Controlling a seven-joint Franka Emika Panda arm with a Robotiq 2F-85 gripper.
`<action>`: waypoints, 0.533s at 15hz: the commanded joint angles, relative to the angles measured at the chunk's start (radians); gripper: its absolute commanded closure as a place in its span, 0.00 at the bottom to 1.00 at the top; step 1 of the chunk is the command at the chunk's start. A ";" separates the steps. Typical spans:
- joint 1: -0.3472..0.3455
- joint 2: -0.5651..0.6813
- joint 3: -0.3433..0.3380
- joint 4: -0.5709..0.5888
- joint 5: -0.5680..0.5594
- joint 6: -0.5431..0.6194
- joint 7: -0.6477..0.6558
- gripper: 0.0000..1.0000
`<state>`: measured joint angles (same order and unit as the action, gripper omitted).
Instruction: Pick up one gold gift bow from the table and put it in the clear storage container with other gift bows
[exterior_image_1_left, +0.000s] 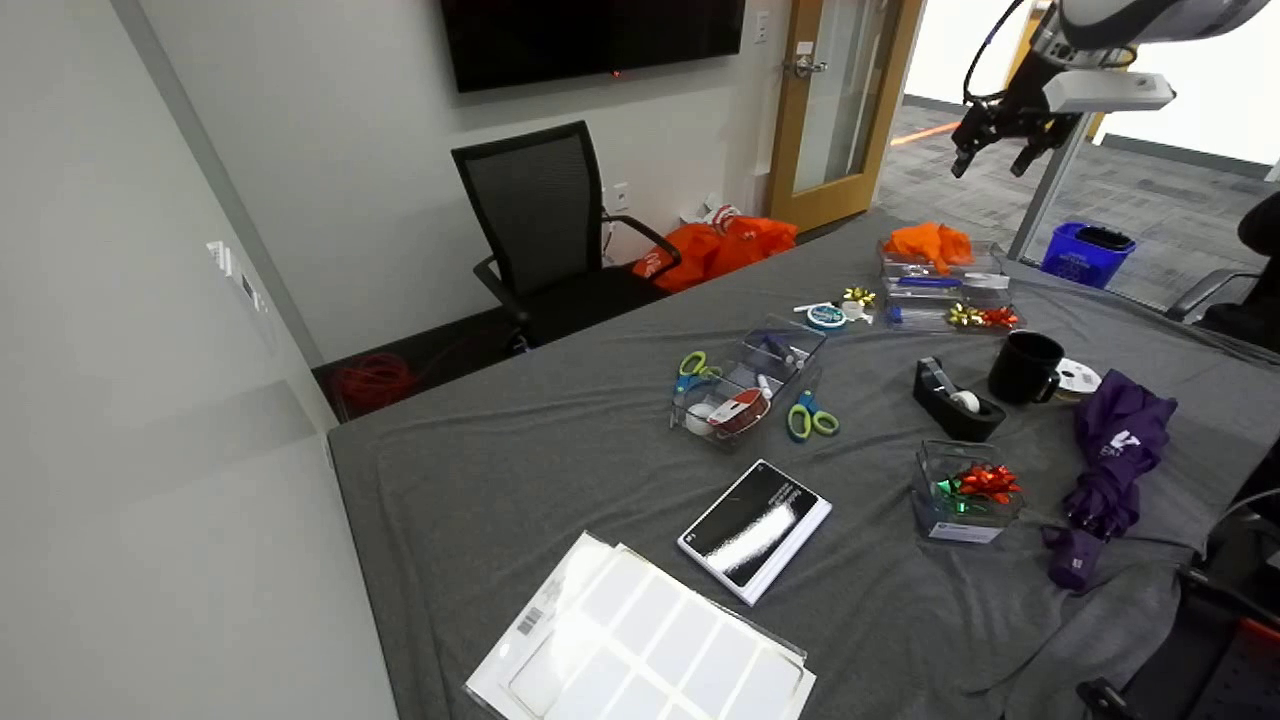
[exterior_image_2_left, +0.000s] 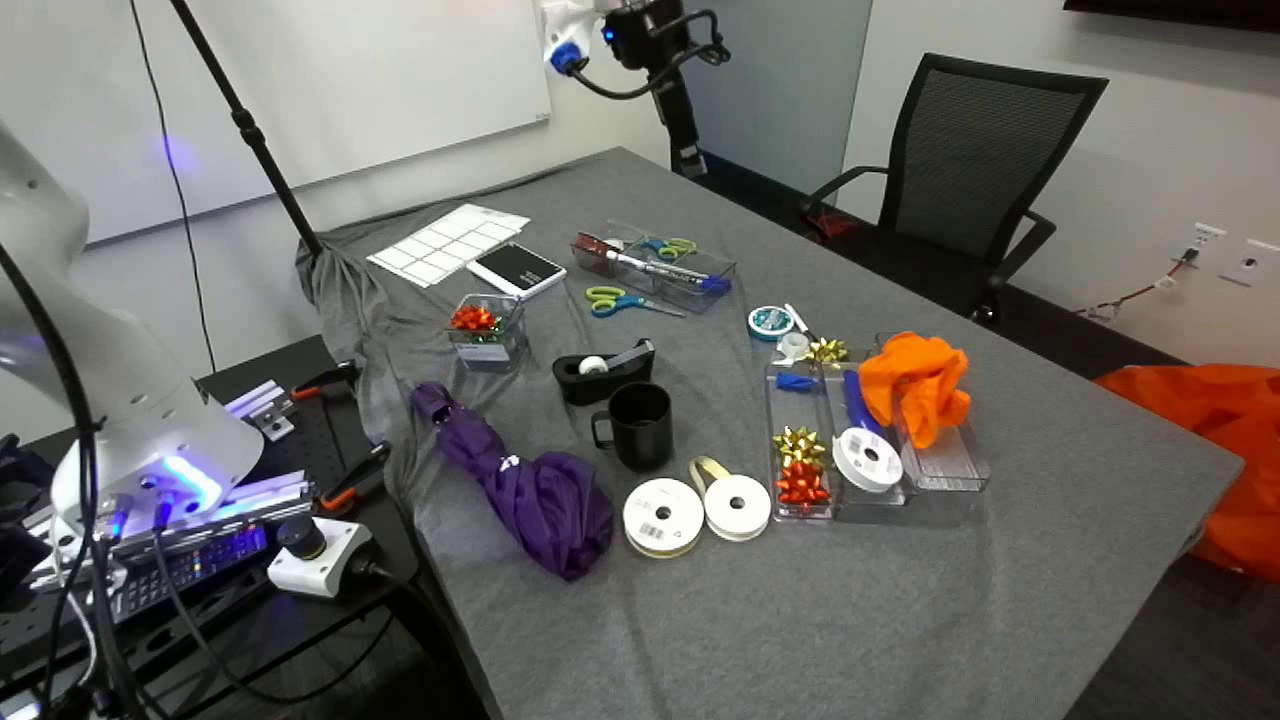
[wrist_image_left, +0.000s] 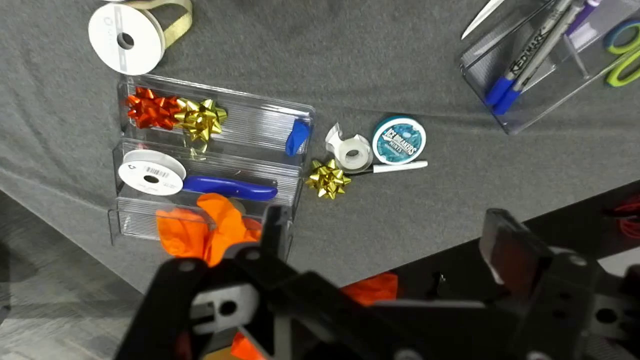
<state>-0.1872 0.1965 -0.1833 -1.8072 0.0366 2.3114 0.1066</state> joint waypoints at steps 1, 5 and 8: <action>-0.050 0.061 -0.006 -0.025 0.073 0.137 -0.092 0.00; -0.108 0.160 0.000 -0.016 0.148 0.244 -0.157 0.00; -0.129 0.236 0.000 -0.005 0.148 0.287 -0.149 0.00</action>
<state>-0.2930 0.3689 -0.1914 -1.8262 0.1680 2.5586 -0.0212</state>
